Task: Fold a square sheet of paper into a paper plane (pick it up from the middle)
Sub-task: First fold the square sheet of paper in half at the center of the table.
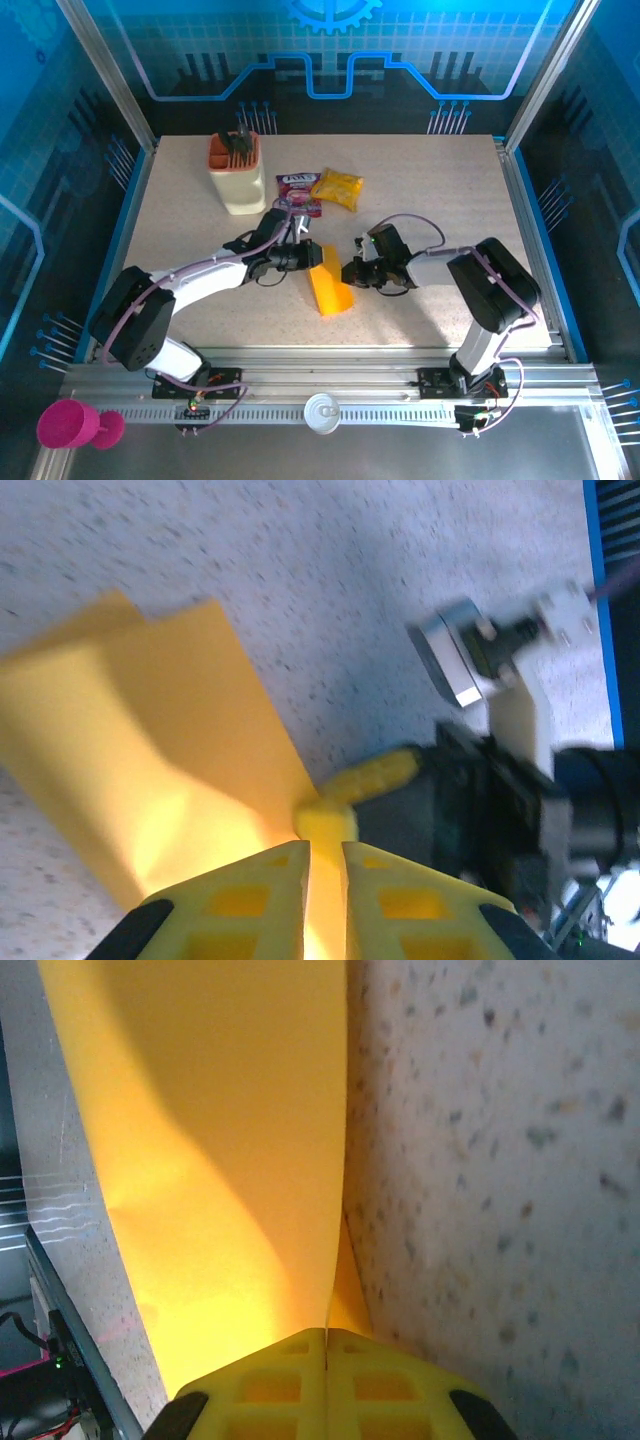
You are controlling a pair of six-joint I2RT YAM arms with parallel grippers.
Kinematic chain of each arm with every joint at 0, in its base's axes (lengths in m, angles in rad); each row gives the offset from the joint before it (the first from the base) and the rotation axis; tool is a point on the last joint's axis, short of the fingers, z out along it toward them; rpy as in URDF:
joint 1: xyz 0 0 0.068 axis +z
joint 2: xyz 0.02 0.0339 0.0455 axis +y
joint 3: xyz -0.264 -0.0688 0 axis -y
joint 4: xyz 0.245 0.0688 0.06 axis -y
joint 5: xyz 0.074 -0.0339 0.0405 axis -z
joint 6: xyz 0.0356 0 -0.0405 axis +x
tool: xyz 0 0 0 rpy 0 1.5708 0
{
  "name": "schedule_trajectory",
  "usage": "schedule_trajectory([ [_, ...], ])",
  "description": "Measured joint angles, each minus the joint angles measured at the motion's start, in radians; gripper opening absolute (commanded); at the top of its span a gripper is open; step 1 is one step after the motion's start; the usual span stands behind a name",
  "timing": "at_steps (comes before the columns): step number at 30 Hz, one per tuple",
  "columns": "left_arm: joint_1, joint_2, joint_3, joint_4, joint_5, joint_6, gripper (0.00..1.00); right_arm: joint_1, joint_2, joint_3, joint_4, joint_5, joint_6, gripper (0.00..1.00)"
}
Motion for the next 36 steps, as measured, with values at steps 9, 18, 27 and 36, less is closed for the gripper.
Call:
schedule_trajectory([
  [9,0.036,0.016,-0.020,0.010,0.015,0.001,0.17,0.095,-0.175,-0.052,-0.056,0.121,0.031,0.00],
  [18,0.063,0.027,-0.077,0.035,0.015,0.000,0.21,0.101,-0.115,0.051,-0.102,0.140,0.013,0.00],
  [27,0.069,0.055,-0.074,0.042,0.015,0.010,0.23,0.101,-0.035,0.083,-0.100,0.129,0.003,0.00],
  [36,0.103,0.065,-0.072,0.040,-0.047,0.017,0.32,0.101,-0.021,0.085,-0.097,0.120,0.003,0.00],
])
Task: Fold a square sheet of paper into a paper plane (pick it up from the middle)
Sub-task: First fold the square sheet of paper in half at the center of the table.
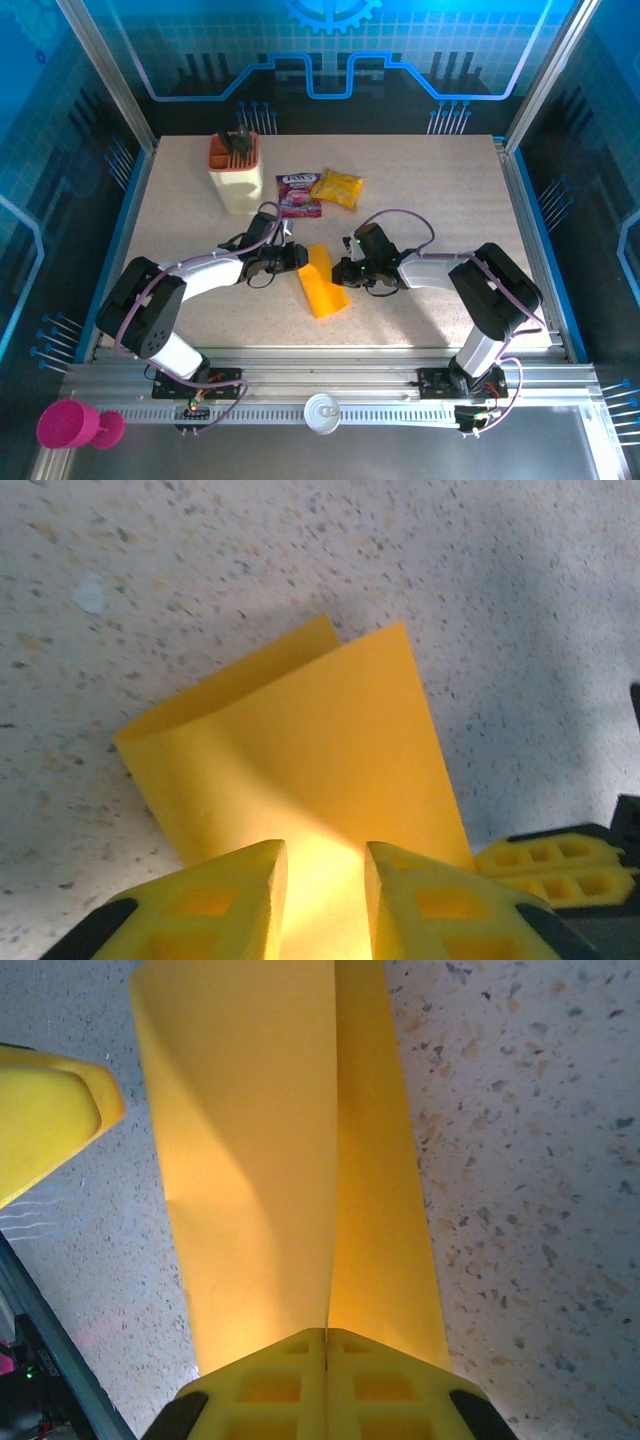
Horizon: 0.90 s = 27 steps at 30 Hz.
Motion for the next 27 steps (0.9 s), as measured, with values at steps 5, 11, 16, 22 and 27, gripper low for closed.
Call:
schedule_trajectory([
  [5,0.007,0.005,0.019,-0.009,-0.018,-0.026,0.49,0.000,0.004,0.006,0.001,-0.007,-0.004,0.00],
  [11,0.008,0.058,0.061,-0.008,-0.016,-0.024,0.58,0.000,0.010,0.009,0.003,-0.007,-0.003,0.00],
  [16,0.008,0.091,0.077,-0.010,-0.012,-0.024,0.59,0.000,0.010,0.009,0.007,-0.006,-0.003,0.00],
  [22,0.008,0.149,0.111,-0.005,0.019,-0.023,0.60,0.000,0.009,0.003,0.012,-0.005,0.002,0.00],
  [27,0.008,0.208,0.151,0.012,0.063,-0.023,0.59,0.000,0.001,-0.017,0.021,0.007,0.017,0.00],
])
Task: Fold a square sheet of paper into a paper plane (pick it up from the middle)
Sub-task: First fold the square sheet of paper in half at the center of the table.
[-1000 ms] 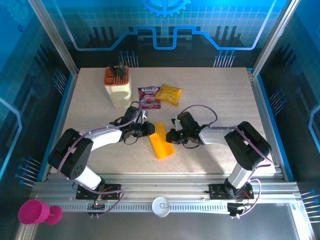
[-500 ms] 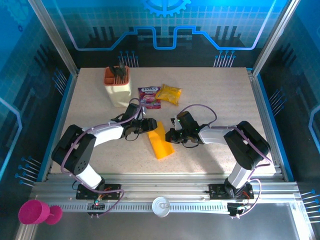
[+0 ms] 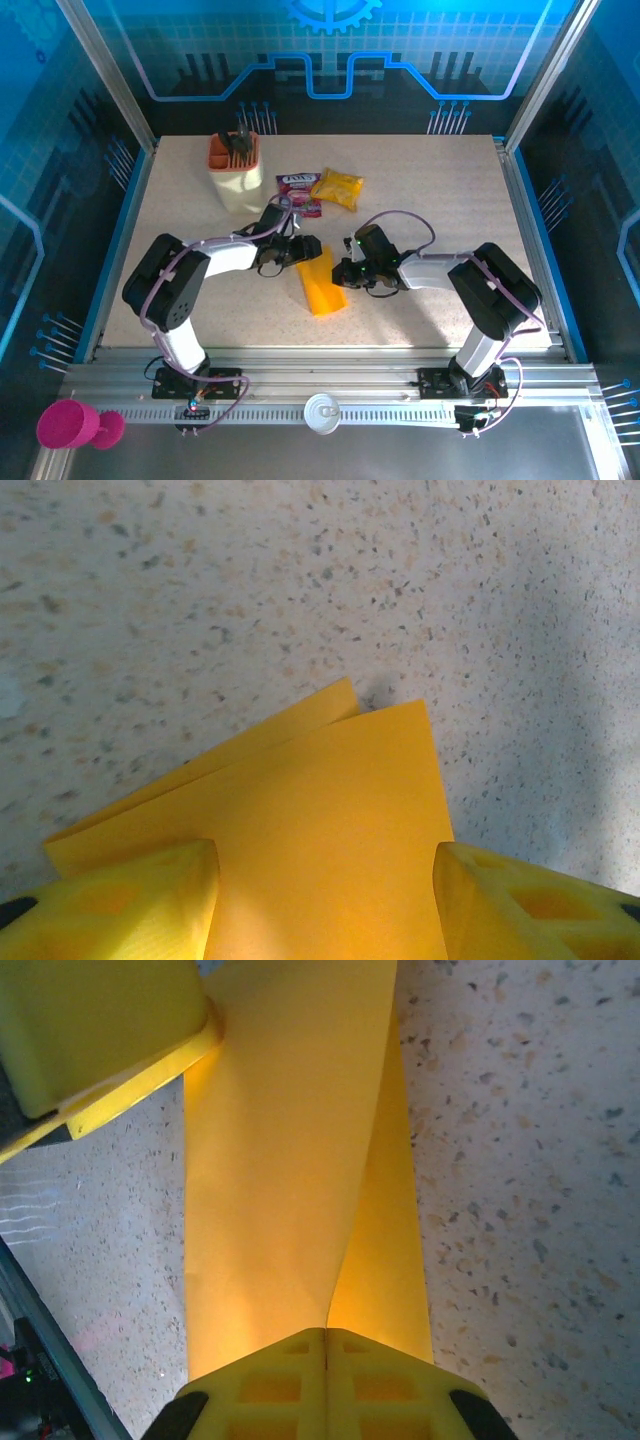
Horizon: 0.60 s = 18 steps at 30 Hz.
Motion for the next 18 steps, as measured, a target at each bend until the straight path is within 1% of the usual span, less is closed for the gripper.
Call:
schedule_trajectory([
  [6,-0.003,0.059,0.079,0.010,0.055,0.006,0.60,0.005,-0.030,-0.021,0.006,0.019,0.023,0.00],
  [12,-0.006,0.070,0.127,0.010,0.100,0.031,0.61,0.012,-0.043,-0.020,0.006,0.039,0.026,0.00],
  [18,-0.006,0.056,0.133,-0.006,0.106,0.055,0.70,0.013,-0.040,0.002,0.007,0.040,0.022,0.00],
])
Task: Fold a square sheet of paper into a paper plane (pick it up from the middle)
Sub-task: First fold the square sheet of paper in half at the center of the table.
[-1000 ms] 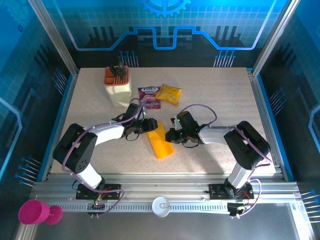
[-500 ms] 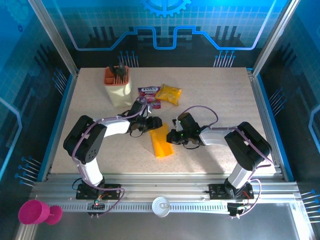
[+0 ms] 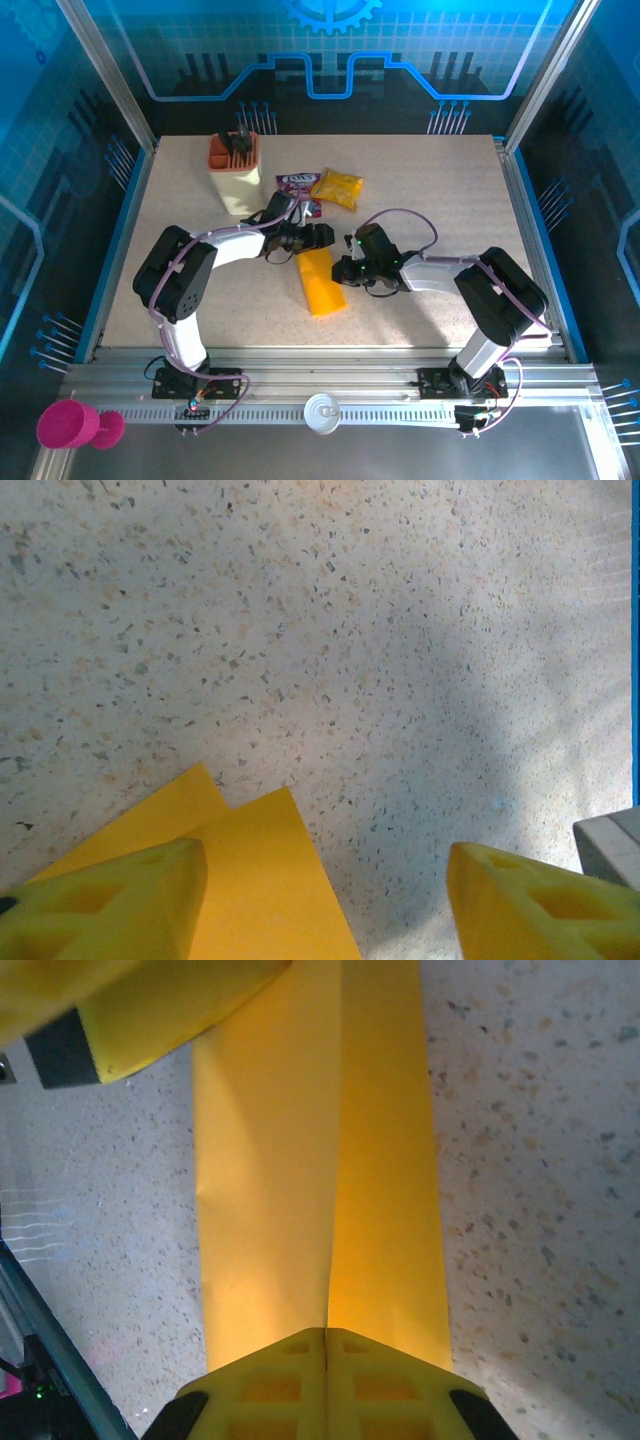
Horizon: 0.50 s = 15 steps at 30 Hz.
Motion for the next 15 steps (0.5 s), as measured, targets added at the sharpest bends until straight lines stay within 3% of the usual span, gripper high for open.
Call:
schedule_trajectory([
  [8,0.005,-0.152,-0.036,-0.042,-0.047,0.005,0.76,0.000,0.017,0.011,0.009,-0.005,0.000,0.00],
  [15,0.006,-0.192,-0.084,-0.074,-0.071,0.035,0.67,-0.006,0.040,0.015,0.016,-0.024,0.000,0.00],
])
